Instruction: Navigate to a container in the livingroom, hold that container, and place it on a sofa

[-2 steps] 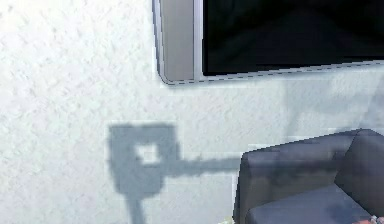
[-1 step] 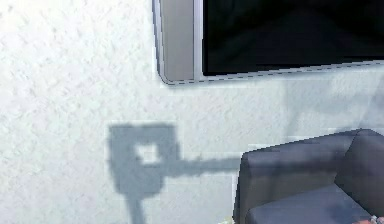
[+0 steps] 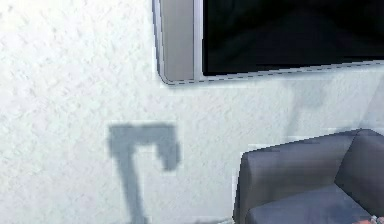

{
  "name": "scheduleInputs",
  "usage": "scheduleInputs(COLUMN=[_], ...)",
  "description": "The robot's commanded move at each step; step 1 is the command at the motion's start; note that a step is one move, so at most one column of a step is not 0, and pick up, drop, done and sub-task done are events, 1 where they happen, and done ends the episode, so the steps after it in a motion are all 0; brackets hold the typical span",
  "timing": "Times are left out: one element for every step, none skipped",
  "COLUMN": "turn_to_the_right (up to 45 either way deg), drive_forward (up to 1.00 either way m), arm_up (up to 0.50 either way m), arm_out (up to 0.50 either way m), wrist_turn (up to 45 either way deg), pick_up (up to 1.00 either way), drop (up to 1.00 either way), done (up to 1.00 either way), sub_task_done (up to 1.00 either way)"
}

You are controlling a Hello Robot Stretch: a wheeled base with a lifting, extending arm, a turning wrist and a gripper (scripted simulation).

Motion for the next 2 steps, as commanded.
scheduleInputs(turn_to_the_right=[0.0, 0.0], drive_forward=[0.00, 0.00], arm_up=[-0.32, 0.00], arm_out=[0.00, 0.00], wrist_turn=[0.0, 0.0], pick_up=[0.00, 0.00], drop=[0.00, 1.00], done=[0.00, 0.00], sub_task_done=[0.00, 0.00])
